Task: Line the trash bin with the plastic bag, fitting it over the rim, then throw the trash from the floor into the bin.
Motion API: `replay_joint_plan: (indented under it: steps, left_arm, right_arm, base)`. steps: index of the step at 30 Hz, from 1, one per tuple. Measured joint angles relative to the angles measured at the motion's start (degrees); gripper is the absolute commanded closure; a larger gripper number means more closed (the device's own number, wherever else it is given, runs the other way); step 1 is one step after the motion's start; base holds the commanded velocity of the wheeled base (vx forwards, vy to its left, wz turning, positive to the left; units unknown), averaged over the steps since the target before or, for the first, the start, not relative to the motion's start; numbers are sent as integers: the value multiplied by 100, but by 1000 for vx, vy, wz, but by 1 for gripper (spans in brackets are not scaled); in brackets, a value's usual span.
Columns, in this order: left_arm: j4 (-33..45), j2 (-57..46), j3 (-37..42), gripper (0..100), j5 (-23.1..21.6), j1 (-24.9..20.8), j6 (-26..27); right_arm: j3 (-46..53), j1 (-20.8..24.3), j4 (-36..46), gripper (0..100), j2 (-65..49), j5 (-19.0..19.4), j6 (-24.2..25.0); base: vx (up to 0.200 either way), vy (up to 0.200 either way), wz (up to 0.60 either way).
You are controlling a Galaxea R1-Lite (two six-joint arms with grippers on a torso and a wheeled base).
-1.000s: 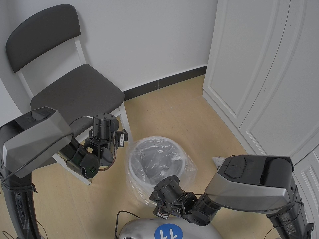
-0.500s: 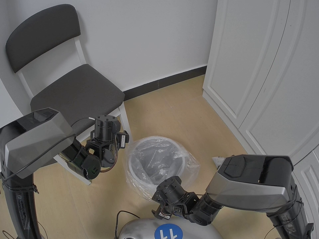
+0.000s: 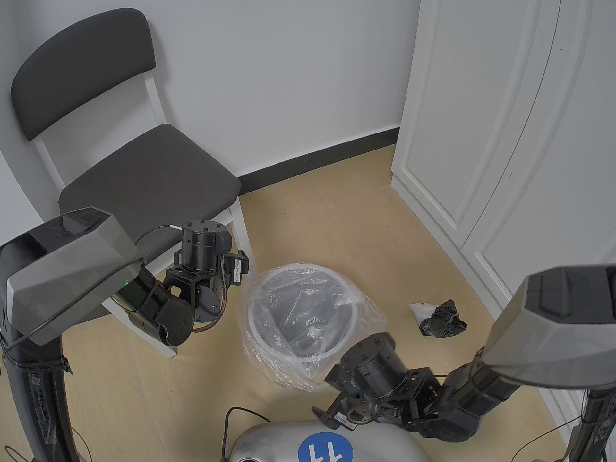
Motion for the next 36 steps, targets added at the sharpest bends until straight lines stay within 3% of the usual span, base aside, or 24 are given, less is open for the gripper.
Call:
replay_joint_plan:
  steps: [9,17,27,36]
  left_arm:
    - [0,-23,0,0,0,5,2]
    - [0,-4,-24,0,0,5,7]
    - [-9,27,-66,0,-13,32,11]
    - [-28,44,-74,0,-28,38,9]
  right_arm:
    - [472,-1214,-842,0,-72,-27,39]
    - [-59,-2332,-1154,0,844,145,-552]
    - [-1792,-2931,-994,0,1815,814,-766]
    - [-3465,-3273,411,0,2348,1184,-1018]
  base:
    - [0,0,0]
    - [0,0,0]
    - [0,0,0]
    - [0,0,0]
